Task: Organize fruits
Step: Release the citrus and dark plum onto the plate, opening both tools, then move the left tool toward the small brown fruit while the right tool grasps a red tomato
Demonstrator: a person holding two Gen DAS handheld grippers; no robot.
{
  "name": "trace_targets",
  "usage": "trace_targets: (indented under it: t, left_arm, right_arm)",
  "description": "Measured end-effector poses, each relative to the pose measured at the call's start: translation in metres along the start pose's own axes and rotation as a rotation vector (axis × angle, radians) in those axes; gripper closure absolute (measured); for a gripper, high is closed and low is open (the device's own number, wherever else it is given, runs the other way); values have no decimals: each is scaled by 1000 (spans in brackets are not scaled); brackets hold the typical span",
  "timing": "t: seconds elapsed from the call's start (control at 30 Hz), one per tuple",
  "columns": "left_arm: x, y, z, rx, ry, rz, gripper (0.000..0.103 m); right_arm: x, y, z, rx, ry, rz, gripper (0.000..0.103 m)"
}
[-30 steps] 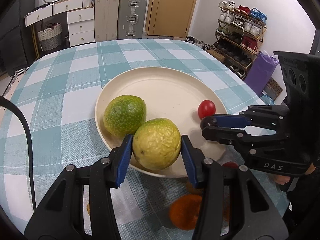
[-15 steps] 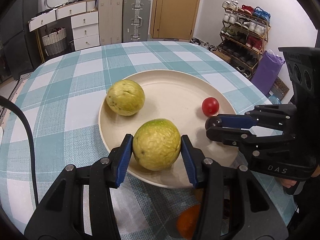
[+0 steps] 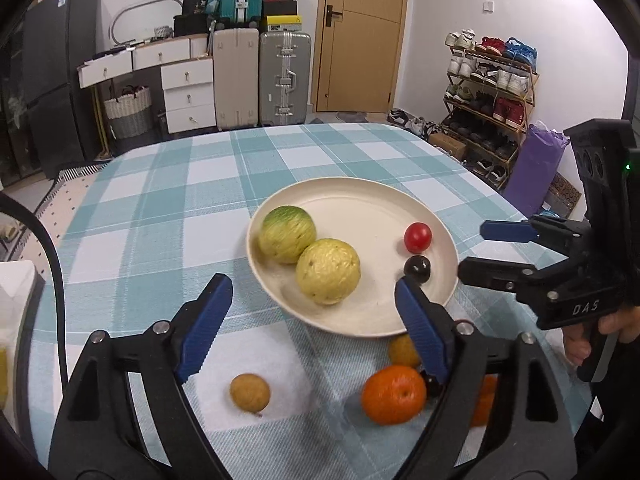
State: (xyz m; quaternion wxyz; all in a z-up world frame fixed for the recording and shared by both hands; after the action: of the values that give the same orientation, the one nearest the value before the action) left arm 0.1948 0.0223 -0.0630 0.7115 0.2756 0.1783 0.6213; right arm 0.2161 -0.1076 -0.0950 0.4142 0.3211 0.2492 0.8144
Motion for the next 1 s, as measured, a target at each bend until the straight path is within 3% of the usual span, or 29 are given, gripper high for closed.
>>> trace_targets:
  t: [0.1,0.27,0.33,1.0]
  left_arm:
    - [5,15,-5,-9,14,15,18]
    - [8,36,-14,-19,36,28,10]
    - [8,43,-18,-27,40,35,2]
    - [9,43,-44,16,79,45,1]
  right_arm:
    - [-4,7,-5,-3,-21,-15,2]
    - [-7,16,-14,-2,-30,-27,0]
    - [-6,19,-18,1,-24,-30,0]
    - [8,8,-48,83,35,-22,0]
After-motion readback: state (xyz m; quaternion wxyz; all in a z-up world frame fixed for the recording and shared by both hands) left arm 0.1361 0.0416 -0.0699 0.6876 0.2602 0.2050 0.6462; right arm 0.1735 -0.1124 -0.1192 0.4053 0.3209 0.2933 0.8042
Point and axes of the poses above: each gripper's, at about its wrist camera, not at the fingertips, and y roughly against the way its jaws point, x to its left, z to its top, the point moved 9 cm from there along -y, roughly the way its jaws point, and after that the axes turned 12 degrees about -y, right-handed, at the moved point
